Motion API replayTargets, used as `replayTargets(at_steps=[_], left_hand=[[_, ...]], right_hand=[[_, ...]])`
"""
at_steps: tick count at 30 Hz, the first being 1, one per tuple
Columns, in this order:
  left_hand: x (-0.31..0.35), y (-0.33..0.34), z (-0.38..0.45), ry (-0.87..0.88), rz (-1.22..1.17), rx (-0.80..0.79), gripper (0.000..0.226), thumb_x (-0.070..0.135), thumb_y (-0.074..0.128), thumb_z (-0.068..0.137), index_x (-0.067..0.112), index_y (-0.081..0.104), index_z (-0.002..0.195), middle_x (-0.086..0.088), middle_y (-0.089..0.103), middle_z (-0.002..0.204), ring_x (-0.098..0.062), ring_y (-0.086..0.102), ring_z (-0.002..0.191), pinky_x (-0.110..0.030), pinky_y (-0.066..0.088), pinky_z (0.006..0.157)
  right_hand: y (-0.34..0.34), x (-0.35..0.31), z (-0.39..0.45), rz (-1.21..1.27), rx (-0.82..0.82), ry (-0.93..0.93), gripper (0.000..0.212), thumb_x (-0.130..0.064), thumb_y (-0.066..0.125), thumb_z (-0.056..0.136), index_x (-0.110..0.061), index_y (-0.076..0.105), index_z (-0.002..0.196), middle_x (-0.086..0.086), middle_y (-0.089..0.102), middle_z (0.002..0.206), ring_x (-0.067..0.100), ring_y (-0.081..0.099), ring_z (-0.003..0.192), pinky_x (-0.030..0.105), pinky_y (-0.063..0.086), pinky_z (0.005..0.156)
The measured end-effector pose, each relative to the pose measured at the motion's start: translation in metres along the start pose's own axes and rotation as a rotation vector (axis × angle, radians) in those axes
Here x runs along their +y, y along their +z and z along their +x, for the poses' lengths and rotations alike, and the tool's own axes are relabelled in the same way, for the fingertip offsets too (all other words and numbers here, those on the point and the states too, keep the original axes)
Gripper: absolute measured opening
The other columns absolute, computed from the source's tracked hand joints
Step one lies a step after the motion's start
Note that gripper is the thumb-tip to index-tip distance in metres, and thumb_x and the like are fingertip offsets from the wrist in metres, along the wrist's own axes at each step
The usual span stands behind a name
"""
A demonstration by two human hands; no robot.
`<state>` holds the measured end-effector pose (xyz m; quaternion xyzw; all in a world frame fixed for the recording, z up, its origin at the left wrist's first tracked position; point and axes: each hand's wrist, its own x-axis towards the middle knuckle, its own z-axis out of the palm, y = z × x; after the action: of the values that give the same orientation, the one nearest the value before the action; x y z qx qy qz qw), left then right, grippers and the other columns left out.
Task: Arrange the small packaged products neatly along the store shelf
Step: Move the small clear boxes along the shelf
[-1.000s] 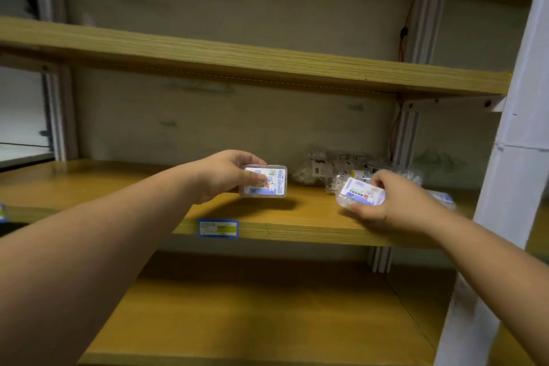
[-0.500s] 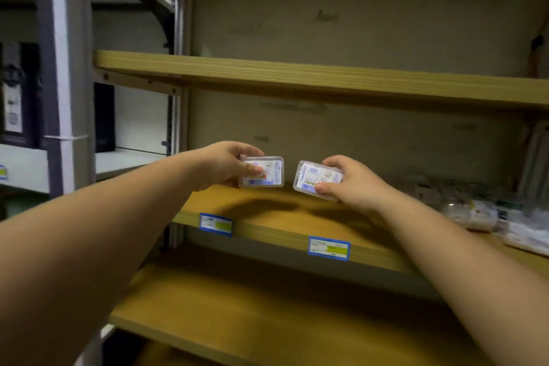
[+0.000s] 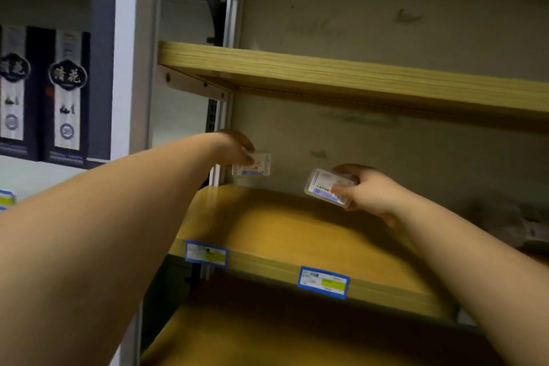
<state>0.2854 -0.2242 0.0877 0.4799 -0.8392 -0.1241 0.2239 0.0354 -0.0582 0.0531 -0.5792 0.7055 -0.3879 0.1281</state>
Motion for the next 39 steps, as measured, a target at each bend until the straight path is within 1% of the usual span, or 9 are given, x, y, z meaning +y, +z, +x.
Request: replayTargets(at_steps=[4, 8, 12, 17, 23, 26, 29, 32, 39], left_hand=[[-0.025, 0.017, 0.042, 0.01, -0.007, -0.118, 0.047, 0.019, 0.07, 0.092, 0.021, 0.057, 0.138, -0.008, 0.062, 0.129, -0.021, 0.065, 0.104, -0.03, 0.059, 0.084], [-0.043, 0.037, 0.072, 0.073, 0.073, -0.161, 0.047, 0.018, 0.07, 0.093, 0.018, 0.057, 0.138, -0.006, 0.06, 0.129, -0.014, 0.063, 0.091, -0.019, 0.052, 0.066], [-0.055, 0.053, 0.094, 0.117, 0.123, -0.19, 0.053, 0.017, 0.068, 0.094, 0.015, 0.05, 0.145, -0.007, 0.056, 0.135, -0.021, 0.06, 0.108, -0.027, 0.054, 0.082], [-0.064, 0.052, 0.107, 0.115, 0.093, -0.222, 0.05, 0.016, 0.068, 0.094, 0.015, 0.053, 0.142, -0.003, 0.062, 0.124, -0.017, 0.062, 0.1, -0.021, 0.054, 0.076], [-0.06, 0.042, 0.089, 0.154, 0.015, -0.102, 0.077, 0.033, 0.077, 0.085, 0.026, 0.04, 0.151, -0.001, 0.048, 0.149, -0.022, 0.047, 0.134, -0.031, 0.038, 0.103], [-0.04, 0.035, 0.069, 0.234, -0.195, 0.164, 0.044, 0.044, 0.064, 0.093, 0.024, 0.061, 0.132, 0.004, 0.06, 0.125, -0.013, 0.055, 0.113, -0.027, 0.042, 0.09], [-0.026, 0.031, 0.055, 0.081, -0.409, 0.061, 0.023, 0.039, 0.063, 0.094, 0.018, 0.068, 0.105, -0.001, 0.068, 0.101, -0.022, 0.064, 0.098, -0.033, 0.052, 0.083], [-0.031, 0.03, 0.043, -0.013, -0.209, -0.105, 0.03, 0.036, 0.07, 0.091, 0.019, 0.065, 0.114, -0.002, 0.068, 0.104, -0.014, 0.068, 0.09, -0.026, 0.059, 0.072], [-0.048, 0.032, 0.04, -0.11, -0.093, -0.046, 0.037, 0.025, 0.073, 0.09, 0.007, 0.067, 0.122, -0.008, 0.072, 0.098, -0.016, 0.074, 0.077, -0.024, 0.061, 0.064]], right_hand=[[0.01, 0.001, 0.016, -0.026, -0.026, 0.036, 0.046, -0.015, 0.062, 0.1, -0.021, 0.052, 0.145, 0.008, 0.064, 0.125, 0.026, 0.068, 0.102, 0.031, 0.062, 0.078], [0.018, 0.005, 0.033, -0.023, -0.033, 0.038, 0.043, -0.015, 0.062, 0.1, -0.021, 0.054, 0.142, 0.008, 0.065, 0.126, 0.026, 0.069, 0.103, 0.031, 0.063, 0.078], [0.026, 0.008, 0.048, -0.045, -0.06, 0.036, 0.036, -0.014, 0.062, 0.1, -0.02, 0.058, 0.136, 0.009, 0.069, 0.119, 0.028, 0.071, 0.103, 0.037, 0.063, 0.085], [0.038, 0.007, 0.062, -0.047, -0.099, 0.039, 0.036, -0.016, 0.061, 0.101, -0.02, 0.059, 0.137, 0.008, 0.069, 0.115, 0.025, 0.072, 0.1, 0.04, 0.063, 0.088], [0.057, -0.004, 0.073, -0.023, -0.132, 0.089, 0.039, -0.011, 0.066, 0.097, -0.012, 0.055, 0.135, 0.009, 0.066, 0.111, 0.025, 0.072, 0.098, 0.04, 0.063, 0.089], [0.069, -0.02, 0.081, 0.011, -0.135, 0.075, 0.017, -0.015, 0.068, 0.096, -0.014, 0.061, 0.112, 0.011, 0.069, 0.11, 0.025, 0.072, 0.1, 0.041, 0.062, 0.09], [0.085, -0.038, 0.09, 0.059, -0.13, 0.06, 0.013, -0.019, 0.069, 0.096, -0.015, 0.062, 0.106, 0.012, 0.071, 0.113, 0.025, 0.073, 0.099, 0.04, 0.063, 0.089], [0.107, -0.048, 0.098, 0.127, -0.133, 0.084, 0.033, -0.019, 0.069, 0.096, -0.009, 0.061, 0.126, 0.014, 0.069, 0.118, 0.026, 0.072, 0.101, 0.038, 0.064, 0.086], [0.136, -0.058, 0.11, 0.189, -0.122, 0.1, 0.043, -0.014, 0.071, 0.095, -0.01, 0.06, 0.136, 0.01, 0.066, 0.118, 0.028, 0.069, 0.108, 0.042, 0.062, 0.09]])
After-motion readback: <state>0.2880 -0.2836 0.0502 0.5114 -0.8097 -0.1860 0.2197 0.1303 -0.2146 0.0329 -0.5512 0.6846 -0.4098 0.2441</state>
